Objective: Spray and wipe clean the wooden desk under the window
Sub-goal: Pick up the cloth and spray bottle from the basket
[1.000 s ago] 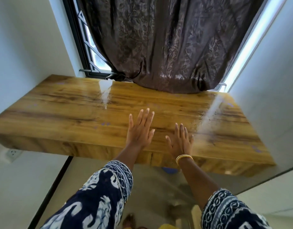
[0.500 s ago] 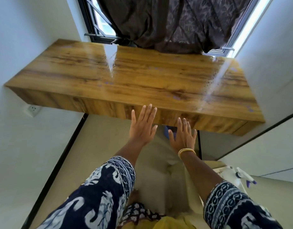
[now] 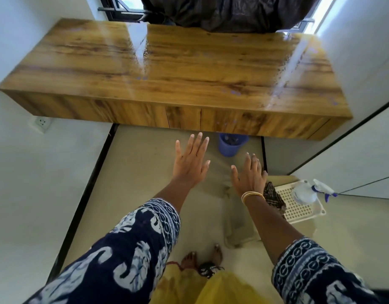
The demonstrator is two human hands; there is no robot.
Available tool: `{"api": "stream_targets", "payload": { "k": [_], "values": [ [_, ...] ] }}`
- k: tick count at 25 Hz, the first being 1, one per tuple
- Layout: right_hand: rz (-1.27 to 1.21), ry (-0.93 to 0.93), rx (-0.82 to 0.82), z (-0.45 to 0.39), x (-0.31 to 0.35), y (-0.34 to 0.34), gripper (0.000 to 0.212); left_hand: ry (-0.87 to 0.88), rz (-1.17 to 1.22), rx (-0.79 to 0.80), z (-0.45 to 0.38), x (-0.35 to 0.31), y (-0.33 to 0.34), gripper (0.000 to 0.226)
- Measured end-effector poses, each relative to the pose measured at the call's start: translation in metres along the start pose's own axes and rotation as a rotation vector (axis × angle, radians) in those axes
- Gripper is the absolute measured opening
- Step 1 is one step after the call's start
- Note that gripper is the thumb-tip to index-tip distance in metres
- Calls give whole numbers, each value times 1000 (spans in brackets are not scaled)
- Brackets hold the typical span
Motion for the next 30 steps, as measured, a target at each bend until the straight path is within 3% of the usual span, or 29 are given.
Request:
{"api": "stream_targets", "payload": {
  "k": [7, 15, 19, 22, 26, 28, 30],
  "values": [
    [-60, 89, 53, 25, -64, 1, 65, -27, 36, 86, 17, -29, 22, 68],
    [-71, 161, 143, 16, -180, 12, 58, 15, 30, 184, -5, -144, 66, 68],
    [-96, 287, 244, -2, -247, 53, 67, -12, 88, 282, -9, -188, 106, 67],
    [-137, 436, 220, -19, -291, 82, 70, -93, 223, 303, -17, -201, 141, 64],
    [-65, 532, 312, -30, -332, 121, 82, -319, 480, 334, -33, -192, 191, 56],
    [-42, 556, 296, -33, -343, 129, 82, -452, 774, 387, -34, -193, 218, 52],
    [-32, 585, 246, -34, -348, 131, 75, -744, 1251, 452, -25, -192, 237, 35]
  ]
}}
Point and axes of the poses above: each hand's wrist, its own z-axis away from the middle knuckle, its own y-axis out of the palm, x = y × z, the point moved 9 cm from there along -z, towards the middle knuckle, and after that the axes turned 15 degrees about -z, right-handed, at the moved point
